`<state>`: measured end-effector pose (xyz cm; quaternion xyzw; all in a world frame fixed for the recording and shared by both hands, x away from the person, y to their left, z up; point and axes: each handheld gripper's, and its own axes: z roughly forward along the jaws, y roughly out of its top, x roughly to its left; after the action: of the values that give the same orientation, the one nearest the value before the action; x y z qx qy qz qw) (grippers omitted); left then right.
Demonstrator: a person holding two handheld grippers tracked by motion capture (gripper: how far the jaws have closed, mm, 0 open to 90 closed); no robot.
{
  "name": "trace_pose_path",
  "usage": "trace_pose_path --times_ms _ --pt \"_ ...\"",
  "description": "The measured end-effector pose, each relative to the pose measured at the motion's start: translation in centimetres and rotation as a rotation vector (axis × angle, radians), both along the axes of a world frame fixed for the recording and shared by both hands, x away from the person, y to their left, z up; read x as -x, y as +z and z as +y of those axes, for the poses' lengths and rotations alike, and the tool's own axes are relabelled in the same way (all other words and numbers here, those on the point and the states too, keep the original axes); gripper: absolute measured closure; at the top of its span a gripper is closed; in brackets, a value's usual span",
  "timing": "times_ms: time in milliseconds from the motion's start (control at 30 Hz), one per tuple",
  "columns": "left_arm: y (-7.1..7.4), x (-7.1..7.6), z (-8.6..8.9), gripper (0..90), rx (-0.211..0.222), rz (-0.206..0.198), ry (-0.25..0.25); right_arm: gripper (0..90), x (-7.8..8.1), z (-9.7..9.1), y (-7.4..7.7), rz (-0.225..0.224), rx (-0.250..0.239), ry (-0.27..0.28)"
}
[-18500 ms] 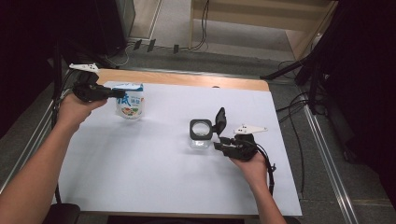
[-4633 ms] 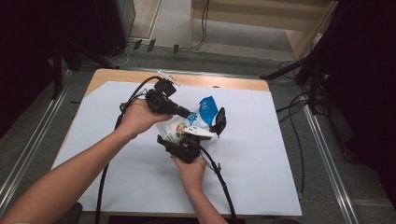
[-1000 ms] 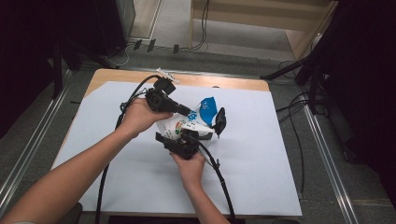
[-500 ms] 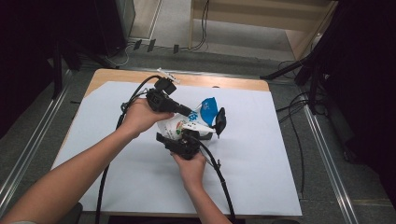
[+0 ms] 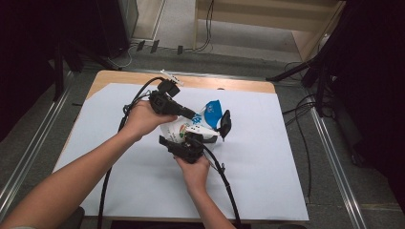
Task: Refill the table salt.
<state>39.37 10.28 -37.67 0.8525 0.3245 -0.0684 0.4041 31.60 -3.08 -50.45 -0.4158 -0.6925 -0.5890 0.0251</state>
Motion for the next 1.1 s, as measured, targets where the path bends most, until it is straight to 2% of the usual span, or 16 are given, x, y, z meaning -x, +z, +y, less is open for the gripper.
trace_pose_path --times_ms 233,633,900,1100 --pt "0.05 0.0 -0.05 90.0 -0.003 -0.001 -0.002 61.7 0.04 -0.03 0.08 0.001 -0.001 -0.002" --pt "0.12 0.02 -0.15 90.0 0.018 -0.01 0.004 61.8 -0.14 -0.19 0.31 -0.014 -0.005 -0.005" --pt "0.1 -0.07 -0.21 90.0 0.018 -0.005 0.01 61.7 -0.17 -0.16 0.3 0.0 -0.031 -0.004" --pt "0.06 -0.1 -0.21 90.0 0.009 -0.004 0.013 61.8 -0.13 -0.1 0.2 0.009 -0.028 -0.006"
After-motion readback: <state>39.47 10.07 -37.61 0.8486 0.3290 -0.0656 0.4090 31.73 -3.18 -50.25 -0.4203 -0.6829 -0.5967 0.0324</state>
